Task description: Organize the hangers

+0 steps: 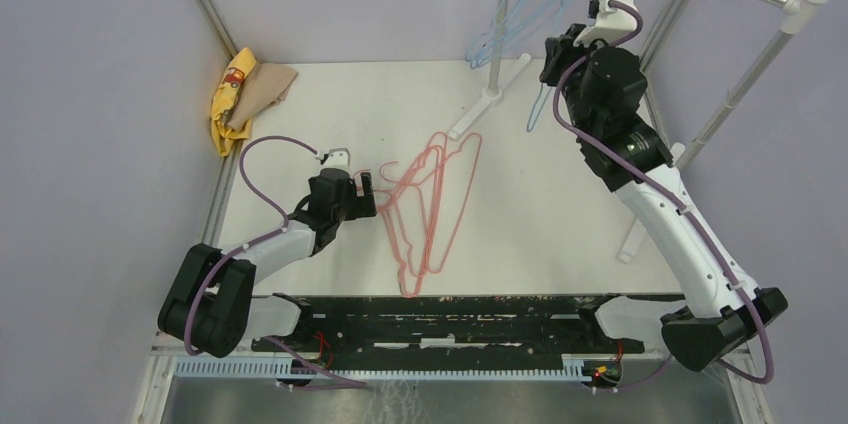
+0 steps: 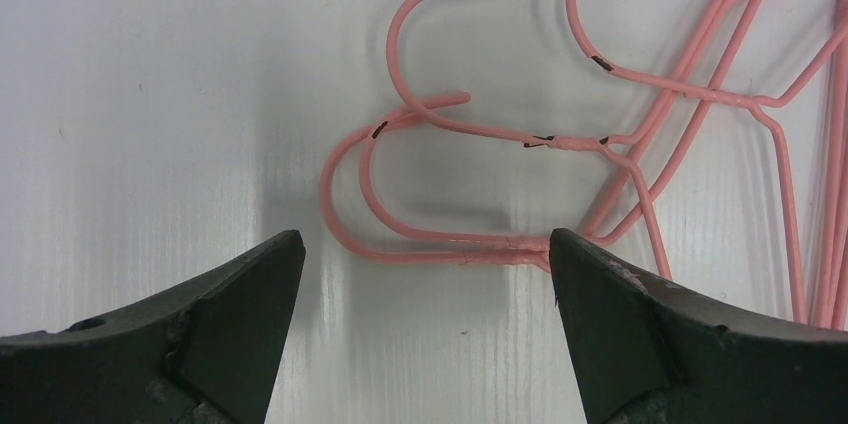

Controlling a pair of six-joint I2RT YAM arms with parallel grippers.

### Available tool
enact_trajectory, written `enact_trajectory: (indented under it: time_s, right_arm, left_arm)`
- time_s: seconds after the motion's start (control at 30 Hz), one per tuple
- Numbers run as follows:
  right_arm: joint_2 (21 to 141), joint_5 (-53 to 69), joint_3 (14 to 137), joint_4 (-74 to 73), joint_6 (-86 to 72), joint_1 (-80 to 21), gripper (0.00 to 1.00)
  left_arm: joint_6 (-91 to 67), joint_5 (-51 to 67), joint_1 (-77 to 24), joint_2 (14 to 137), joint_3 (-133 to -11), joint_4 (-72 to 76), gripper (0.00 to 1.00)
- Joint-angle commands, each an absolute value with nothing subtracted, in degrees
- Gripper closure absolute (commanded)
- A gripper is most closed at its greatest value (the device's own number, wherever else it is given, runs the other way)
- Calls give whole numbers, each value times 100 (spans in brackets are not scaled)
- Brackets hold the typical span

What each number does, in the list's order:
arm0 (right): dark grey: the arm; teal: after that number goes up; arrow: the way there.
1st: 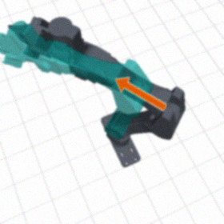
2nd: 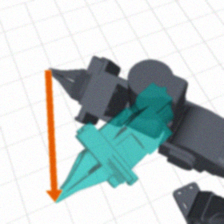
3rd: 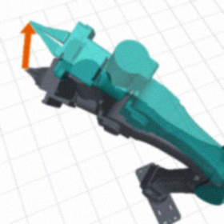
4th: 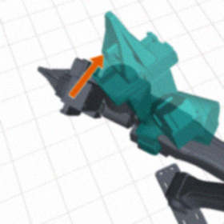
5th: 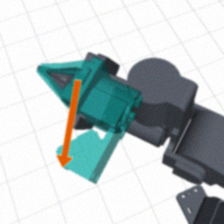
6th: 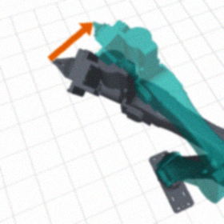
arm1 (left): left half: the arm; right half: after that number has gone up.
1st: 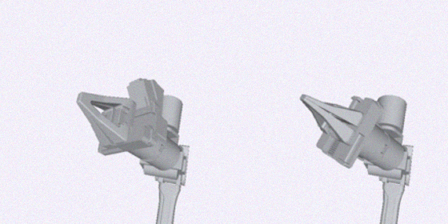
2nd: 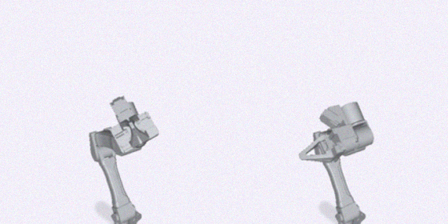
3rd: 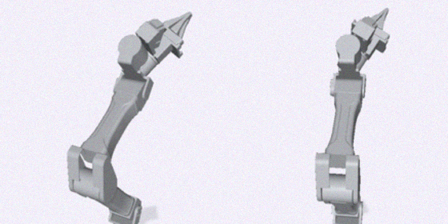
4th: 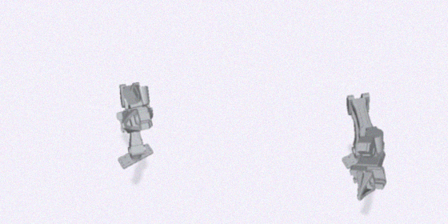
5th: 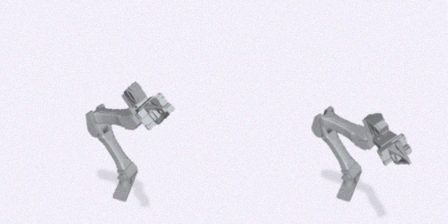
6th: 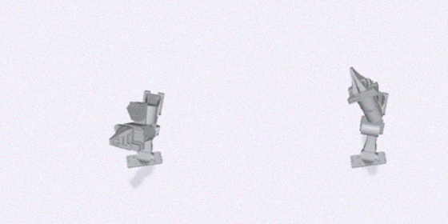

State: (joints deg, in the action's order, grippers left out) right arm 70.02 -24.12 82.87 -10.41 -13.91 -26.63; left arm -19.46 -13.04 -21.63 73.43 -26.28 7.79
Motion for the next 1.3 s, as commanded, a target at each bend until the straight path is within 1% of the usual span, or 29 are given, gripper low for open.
enact_trajectory:
  time_s: [0.0,0.3,0.6,0.87,0.9,0.97,1.13,1.17,1.27]
  right_arm:
    - [7228,-2195,8907,-533,-1250,-2436,99]
    - [8279,-1743,9793,-638,-1648,-1802,99]
    - [8896,-1359,10021,-228,-2201,-1151,99]
    - [9168,-1091,10061,-273,-2268,-949,99]
    - [9197,-1056,10052,-325,-2271,-947,96]
    - [9195,-1021,9945,-344,-2312,-945,88]
    - [9075,-1056,9646,-347,-2356,-948,81]
    - [9058,-1036,9596,-360,-2363,-949,77]
    - [8973,-982,9475,-446,-2390,-947,61]
  left_arm:
    - [-2118,-1362,-2179,7233,-2790,932,1]
    - [-2117,-1358,-2175,7238,-2792,932,1]
    - [-2101,-1337,-2174,7357,-2856,932,1]
    - [-2092,-1281,-2171,7658,-2903,1071,1]
    - [-2087,-1288,-2179,7697,-2914,1072,1]
    - [-2081,-1268,-2175,7721,-2929,1062,1]
    - [-2085,-1281,-2180,7590,-2905,1039,1]
    - [-2082,-1287,-2180,7543,-2894,1037,1]
    - [-2083,-1310,-2179,7471,-2869,1037,1]
